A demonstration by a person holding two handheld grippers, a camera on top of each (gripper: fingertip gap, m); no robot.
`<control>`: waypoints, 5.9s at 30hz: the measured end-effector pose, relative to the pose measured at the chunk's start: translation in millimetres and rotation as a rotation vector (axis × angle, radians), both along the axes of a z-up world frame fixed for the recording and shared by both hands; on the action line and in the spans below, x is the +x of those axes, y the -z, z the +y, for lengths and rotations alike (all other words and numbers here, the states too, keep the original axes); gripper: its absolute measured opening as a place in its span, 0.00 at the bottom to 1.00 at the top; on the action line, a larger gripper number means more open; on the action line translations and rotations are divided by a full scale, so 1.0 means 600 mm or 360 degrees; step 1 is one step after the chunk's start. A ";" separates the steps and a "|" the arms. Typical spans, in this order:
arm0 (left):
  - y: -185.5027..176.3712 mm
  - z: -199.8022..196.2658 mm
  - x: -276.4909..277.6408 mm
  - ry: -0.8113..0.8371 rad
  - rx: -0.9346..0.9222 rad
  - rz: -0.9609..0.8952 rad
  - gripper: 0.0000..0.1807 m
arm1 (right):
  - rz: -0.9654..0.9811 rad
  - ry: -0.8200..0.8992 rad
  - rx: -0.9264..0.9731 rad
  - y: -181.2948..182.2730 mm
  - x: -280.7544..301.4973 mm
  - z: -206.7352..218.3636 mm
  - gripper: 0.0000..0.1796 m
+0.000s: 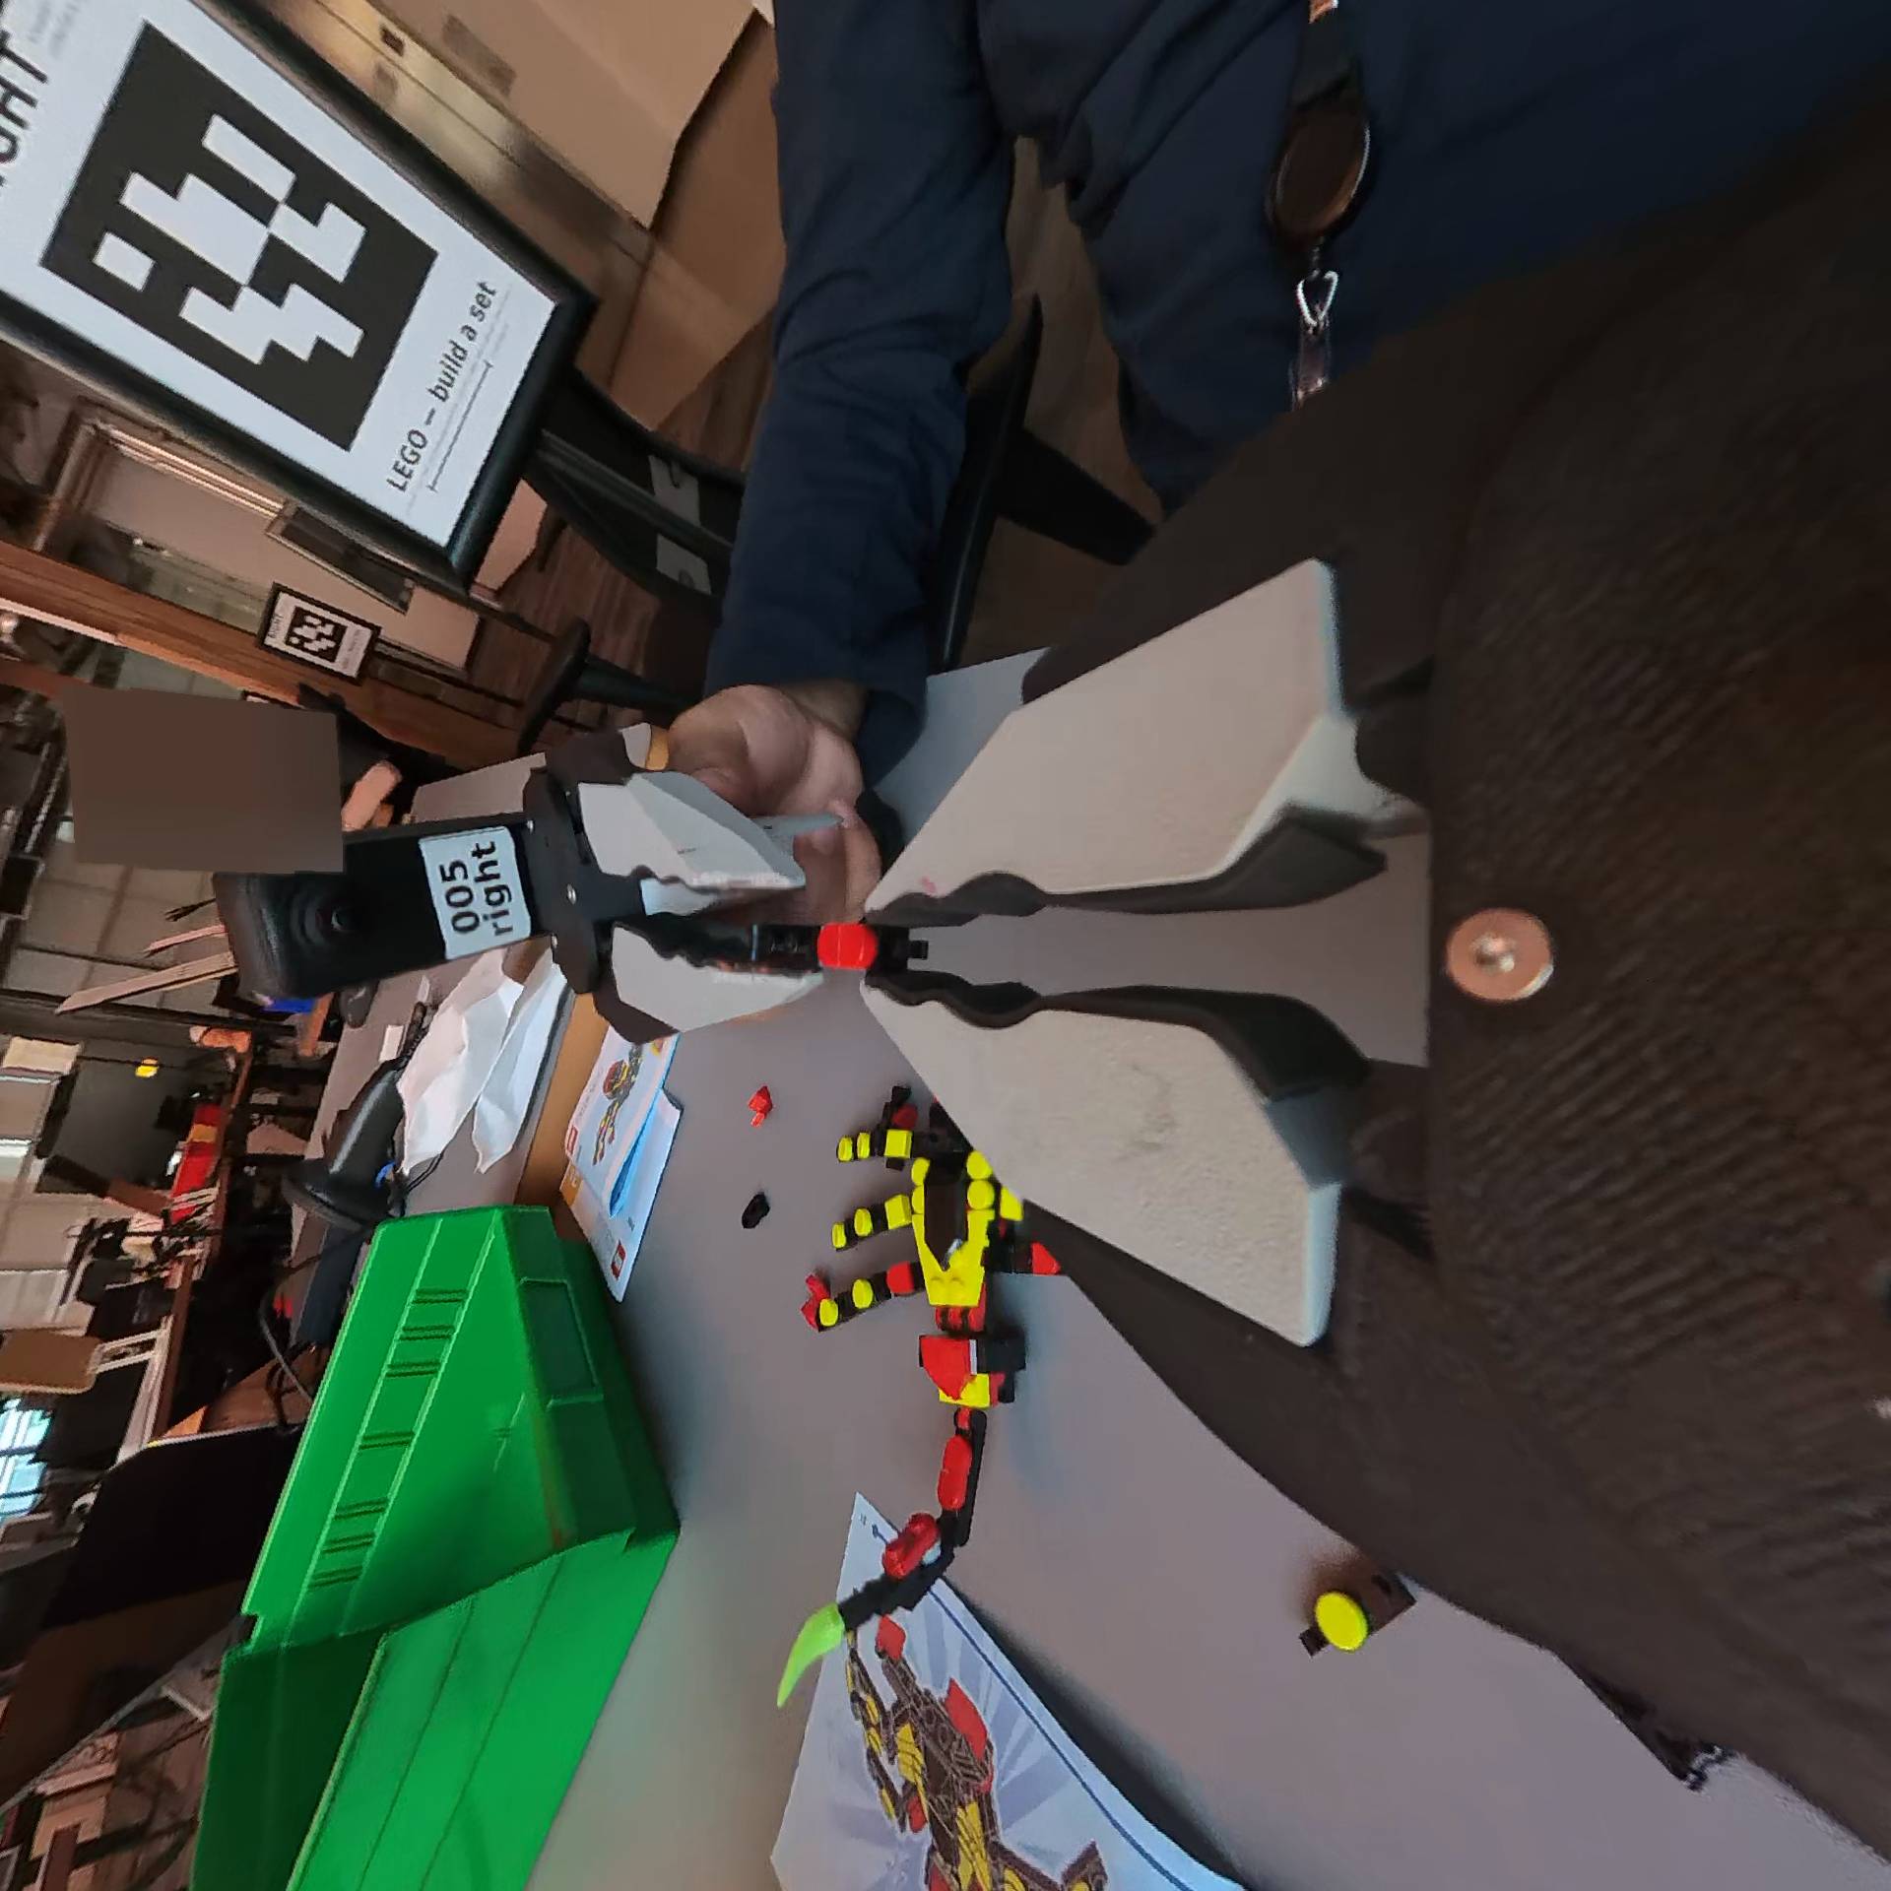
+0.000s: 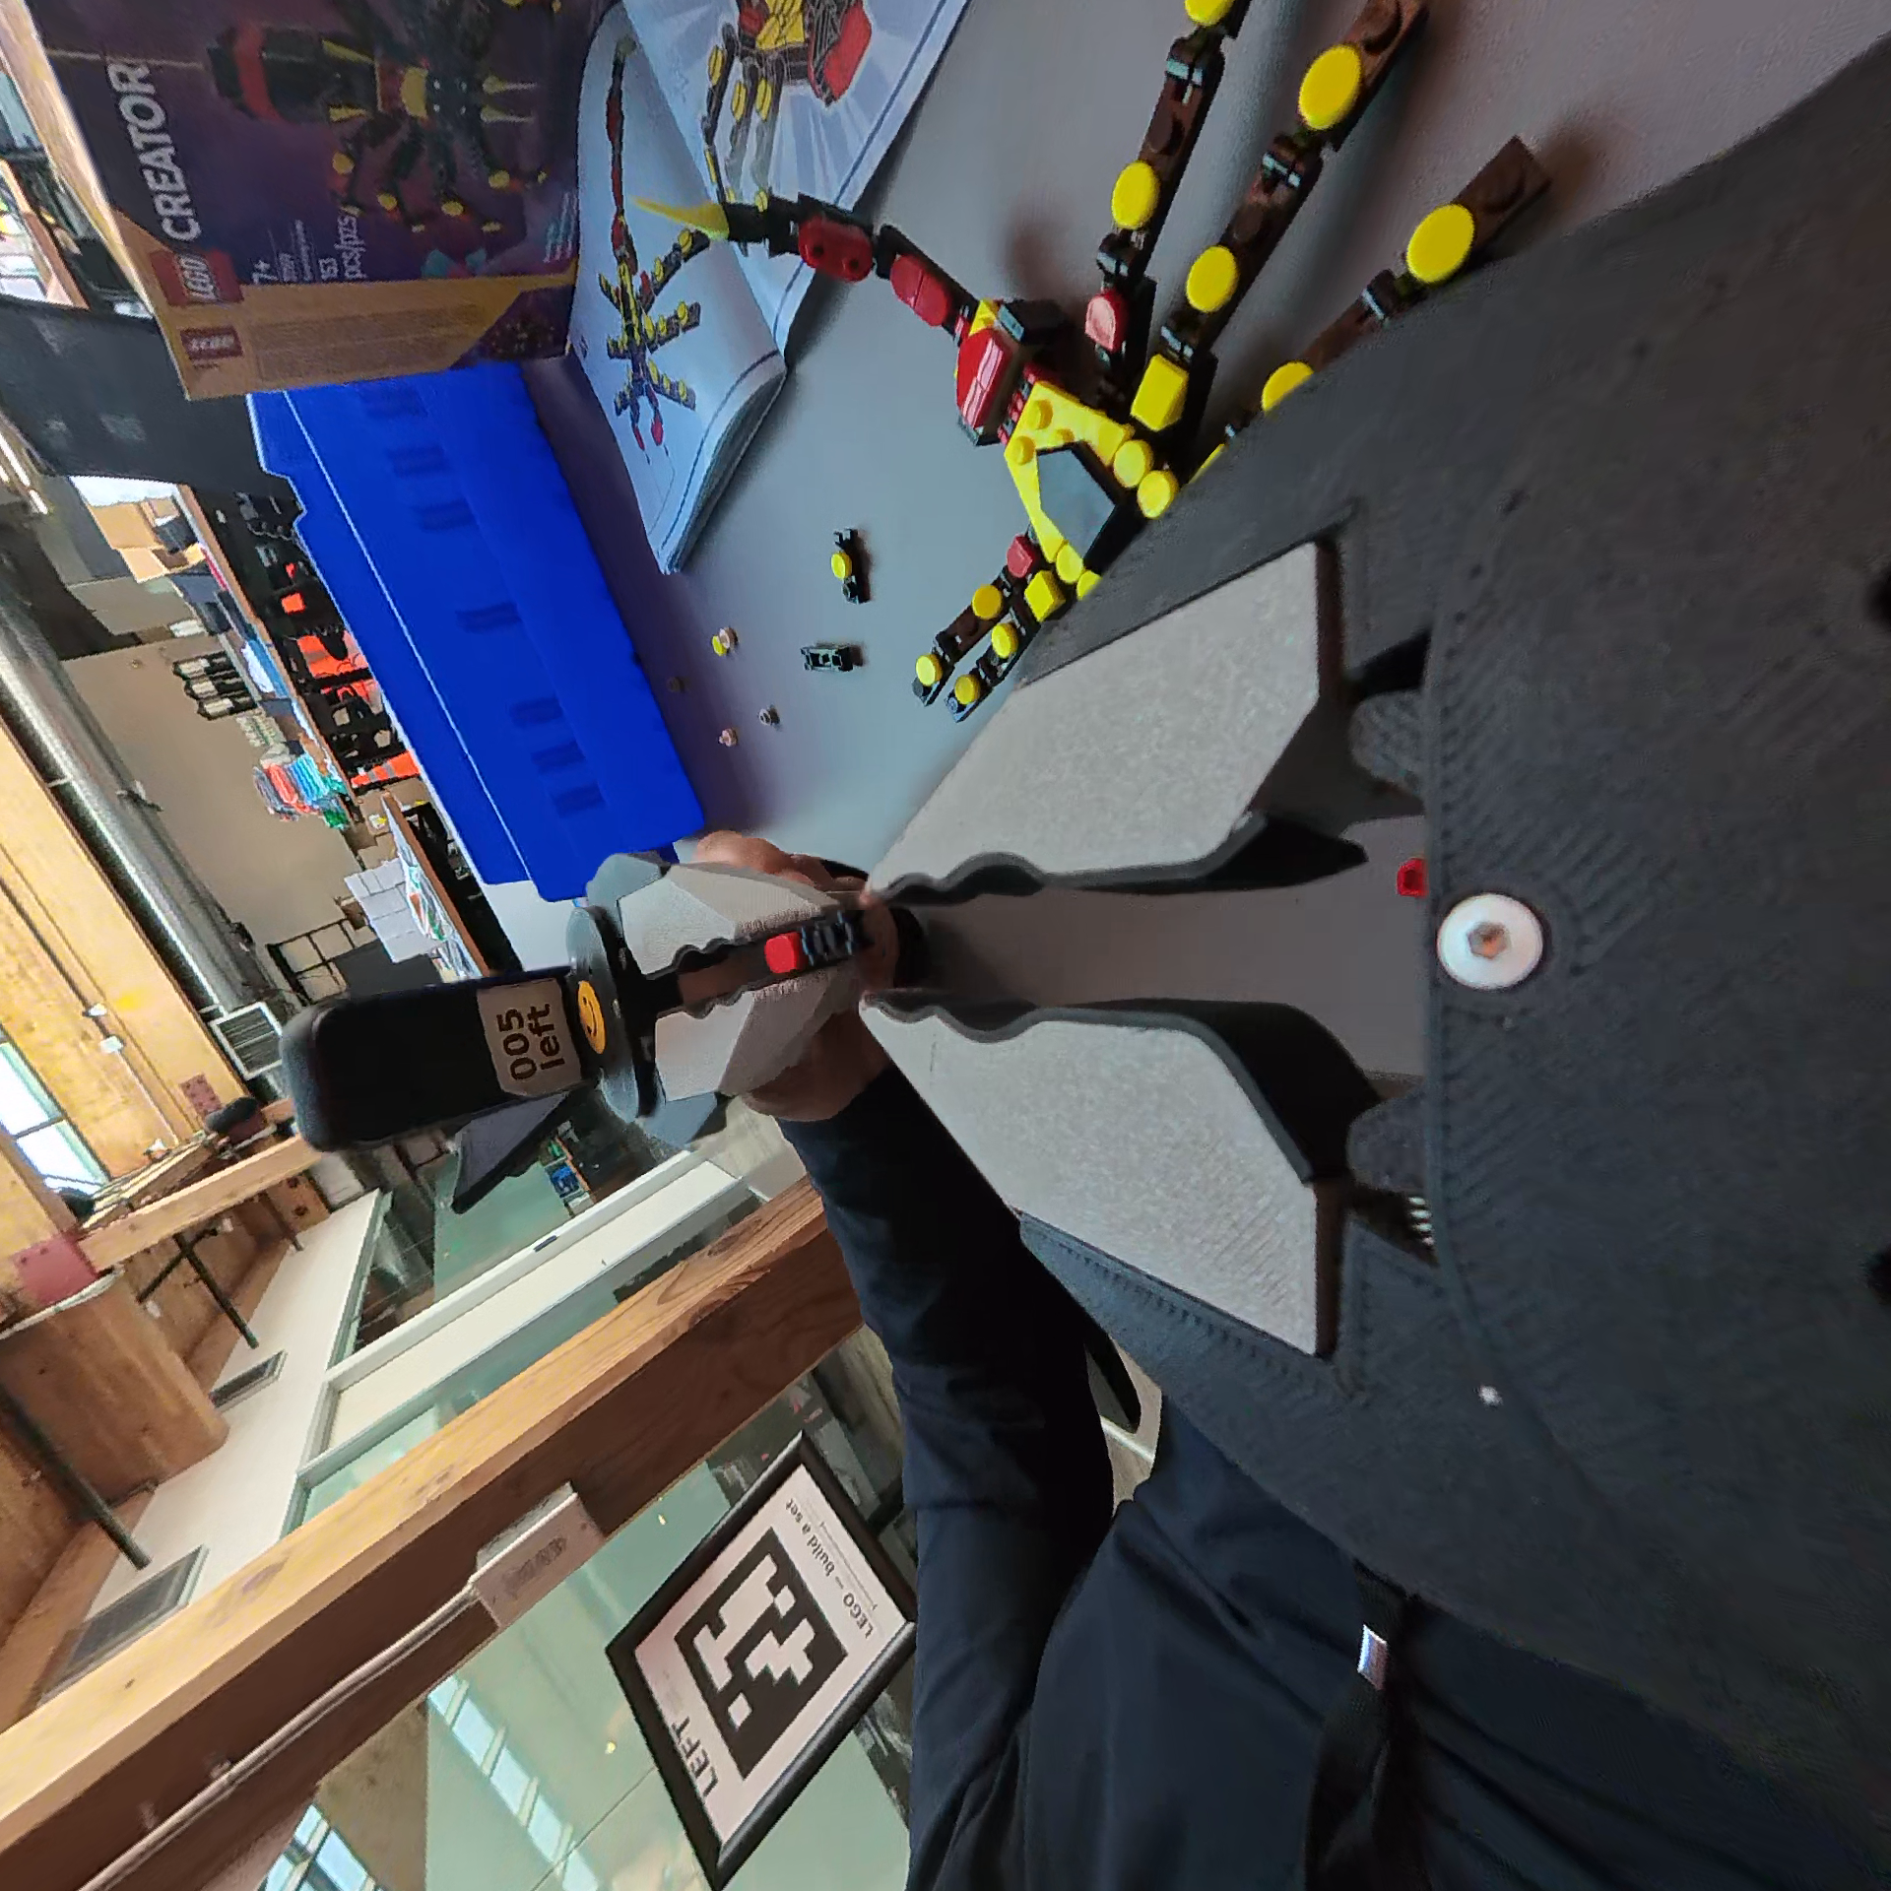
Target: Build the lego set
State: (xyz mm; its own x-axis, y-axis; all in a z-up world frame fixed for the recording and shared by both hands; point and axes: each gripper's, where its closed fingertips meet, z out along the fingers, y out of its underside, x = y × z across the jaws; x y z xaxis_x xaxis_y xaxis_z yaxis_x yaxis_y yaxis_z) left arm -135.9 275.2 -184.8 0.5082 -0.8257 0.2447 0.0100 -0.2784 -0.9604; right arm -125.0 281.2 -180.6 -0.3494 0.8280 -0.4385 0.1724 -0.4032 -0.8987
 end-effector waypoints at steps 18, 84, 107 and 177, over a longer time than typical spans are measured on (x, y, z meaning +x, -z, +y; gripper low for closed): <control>0.033 -0.010 0.014 0.0105 -0.0165 0.0091 0.03 | 0.0001 0.0056 0.0231 0.004 -0.006 -0.011 0.00; 0.101 -0.032 0.037 0.0271 -0.0403 0.0465 0.02 | -0.0396 -0.0132 0.0388 0.071 -0.020 -0.042 0.03; 0.049 -0.013 0.030 0.0146 -0.0171 0.0211 0.03 | -0.0130 -0.0016 0.0219 0.025 -0.012 -0.019 0.03; 0.005 -0.025 0.050 0.0213 0.0056 0.0018 0.03 | 0.0159 0.0159 0.0565 -0.011 0.006 -0.042 0.02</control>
